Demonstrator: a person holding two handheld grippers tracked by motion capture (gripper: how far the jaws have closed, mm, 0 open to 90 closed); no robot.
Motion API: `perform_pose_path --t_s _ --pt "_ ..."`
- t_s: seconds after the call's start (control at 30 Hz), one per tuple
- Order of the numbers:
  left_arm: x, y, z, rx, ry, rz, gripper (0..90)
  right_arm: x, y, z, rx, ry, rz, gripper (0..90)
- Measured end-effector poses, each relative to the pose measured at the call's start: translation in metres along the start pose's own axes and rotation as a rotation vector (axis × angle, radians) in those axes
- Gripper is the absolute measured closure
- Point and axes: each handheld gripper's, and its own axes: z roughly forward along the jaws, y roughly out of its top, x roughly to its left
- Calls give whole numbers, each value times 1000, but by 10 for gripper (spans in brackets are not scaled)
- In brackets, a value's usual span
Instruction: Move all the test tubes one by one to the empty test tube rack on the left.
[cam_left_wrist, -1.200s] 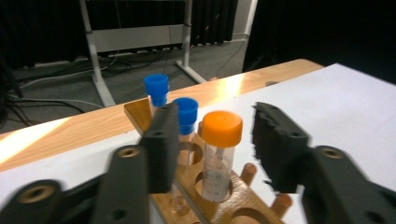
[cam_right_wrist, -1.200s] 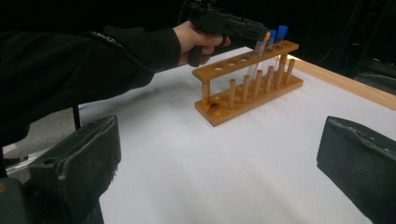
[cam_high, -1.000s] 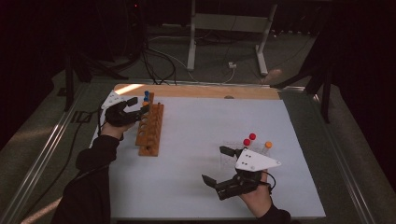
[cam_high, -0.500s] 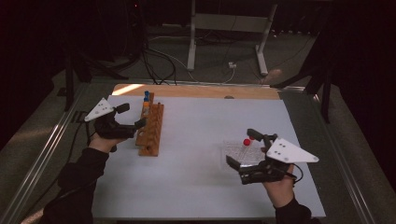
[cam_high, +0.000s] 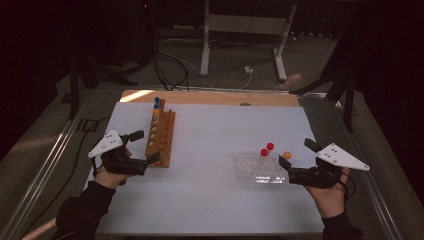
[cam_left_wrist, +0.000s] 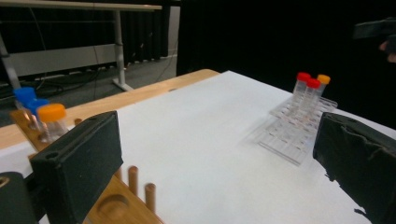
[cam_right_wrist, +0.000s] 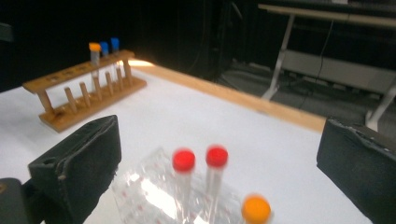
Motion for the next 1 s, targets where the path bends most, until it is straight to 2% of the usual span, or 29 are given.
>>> perform_pose_path --t_s 0.07,0.13,0.27,0.3,0.4,0.5,0.57,0.73,1.0 --pt "-4 -3 0 7 -9 7 22 -4 -10 2 23 -10 21 0" --pt "-7 -5 1 11 -14 14 22 -8 -20 3 32 -28 40 82" --pt "-11 -6 0 12 -20 30 22 -15 -39 9 74 -47 79 96" --pt "-13 -6 0 14 -12 38 22 -16 -43 11 81 -45 85 147" --pt "-15 -6 0 11 -19 43 22 -19 -55 15 109 -42 100 189" --pt "-17 -6 0 6 -23 43 22 -21 -64 20 136 -36 94 288" --pt "-17 -6 -1 -1 -21 45 22 -21 -68 24 151 -26 89 377" --pt "-17 -6 -1 -1 -21 48 22 -25 -73 32 161 -16 97 509" --pt "-16 -7 -2 0 -20 47 22 -28 -75 38 175 -18 82 634"
